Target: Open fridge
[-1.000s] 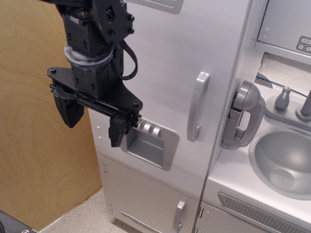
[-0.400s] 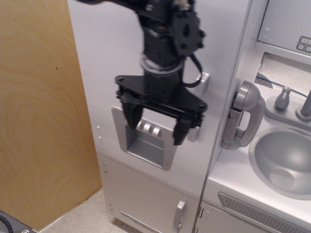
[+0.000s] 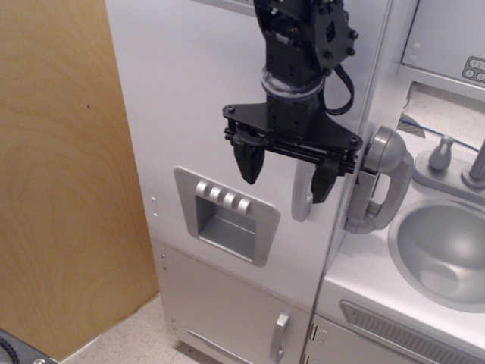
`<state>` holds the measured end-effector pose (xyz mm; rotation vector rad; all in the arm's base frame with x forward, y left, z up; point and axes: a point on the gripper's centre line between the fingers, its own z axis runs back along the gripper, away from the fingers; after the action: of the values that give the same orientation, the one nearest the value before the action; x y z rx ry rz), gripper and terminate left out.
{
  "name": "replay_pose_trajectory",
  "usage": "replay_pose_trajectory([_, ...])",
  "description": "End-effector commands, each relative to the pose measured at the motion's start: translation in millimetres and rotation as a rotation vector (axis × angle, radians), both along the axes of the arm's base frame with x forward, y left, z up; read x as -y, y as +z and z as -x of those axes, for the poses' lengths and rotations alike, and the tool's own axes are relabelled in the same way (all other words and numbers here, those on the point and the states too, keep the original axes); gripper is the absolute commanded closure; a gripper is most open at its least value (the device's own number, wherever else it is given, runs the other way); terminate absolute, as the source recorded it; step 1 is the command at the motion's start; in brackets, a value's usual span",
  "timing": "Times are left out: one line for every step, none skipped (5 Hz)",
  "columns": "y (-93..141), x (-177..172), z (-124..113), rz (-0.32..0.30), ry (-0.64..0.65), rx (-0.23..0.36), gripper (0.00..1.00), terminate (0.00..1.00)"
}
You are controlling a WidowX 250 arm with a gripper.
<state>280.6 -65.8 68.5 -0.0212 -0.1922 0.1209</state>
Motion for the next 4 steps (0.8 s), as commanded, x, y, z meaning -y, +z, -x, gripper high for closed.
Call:
replay_pose_trajectory([-6,22,-4,-0.019,-0.018,0.099,0.0,0.0])
replay_pose_trajectory([-9,22,-17,-0.029,-0.017,0.132,0.0,0.0])
replay_pose_trajectory([-10,18,-27,-0.042,-0.008,0.151,0.0,0.0])
replay_pose_trajectory([-9,12,-32,-0.057,0.016,0.151,0.0,0.0])
